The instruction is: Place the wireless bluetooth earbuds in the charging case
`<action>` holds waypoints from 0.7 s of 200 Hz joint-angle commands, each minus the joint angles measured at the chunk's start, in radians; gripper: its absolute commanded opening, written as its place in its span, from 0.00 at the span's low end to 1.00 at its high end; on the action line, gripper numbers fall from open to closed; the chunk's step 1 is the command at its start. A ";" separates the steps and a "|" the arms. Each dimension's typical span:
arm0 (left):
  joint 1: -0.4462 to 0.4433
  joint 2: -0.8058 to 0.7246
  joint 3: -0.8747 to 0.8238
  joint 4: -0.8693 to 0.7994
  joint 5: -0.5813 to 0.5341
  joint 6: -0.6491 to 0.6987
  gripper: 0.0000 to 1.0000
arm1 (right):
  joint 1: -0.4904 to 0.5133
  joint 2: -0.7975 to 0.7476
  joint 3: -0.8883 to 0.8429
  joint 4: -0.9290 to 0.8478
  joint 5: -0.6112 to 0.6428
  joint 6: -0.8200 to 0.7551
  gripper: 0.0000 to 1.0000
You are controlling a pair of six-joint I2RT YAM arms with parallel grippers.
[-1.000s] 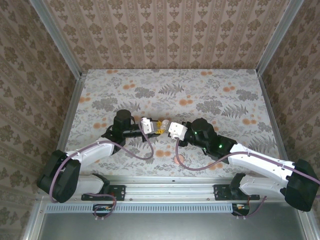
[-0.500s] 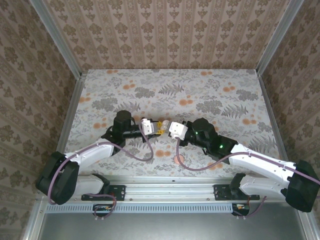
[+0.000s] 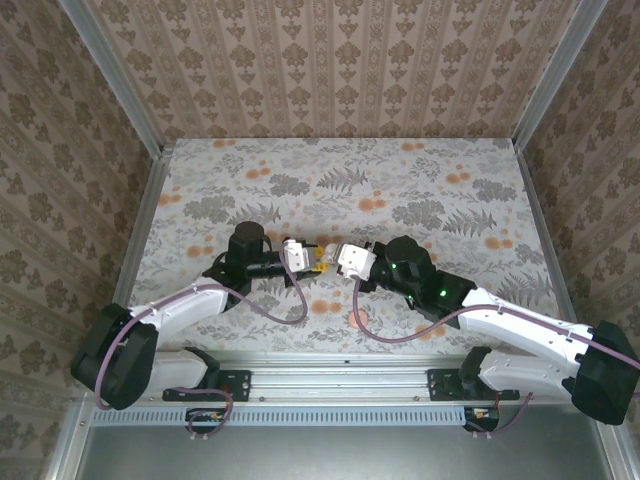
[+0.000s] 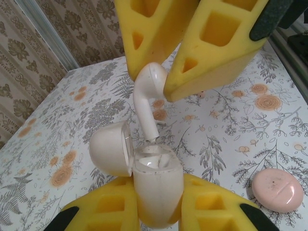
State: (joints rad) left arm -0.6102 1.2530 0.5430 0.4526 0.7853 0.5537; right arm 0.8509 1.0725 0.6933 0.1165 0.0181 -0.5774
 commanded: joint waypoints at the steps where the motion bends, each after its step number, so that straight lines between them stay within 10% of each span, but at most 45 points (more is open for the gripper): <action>1: -0.009 -0.024 -0.005 0.029 0.024 -0.002 0.00 | -0.003 -0.001 0.002 0.011 -0.015 0.007 0.15; 140: -0.008 -0.029 -0.008 0.075 0.031 -0.030 0.00 | -0.005 0.012 -0.029 0.003 -0.017 0.009 0.15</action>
State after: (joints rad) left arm -0.6140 1.2495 0.5423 0.4858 0.7883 0.5415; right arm 0.8509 1.0756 0.6785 0.1169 0.0143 -0.5732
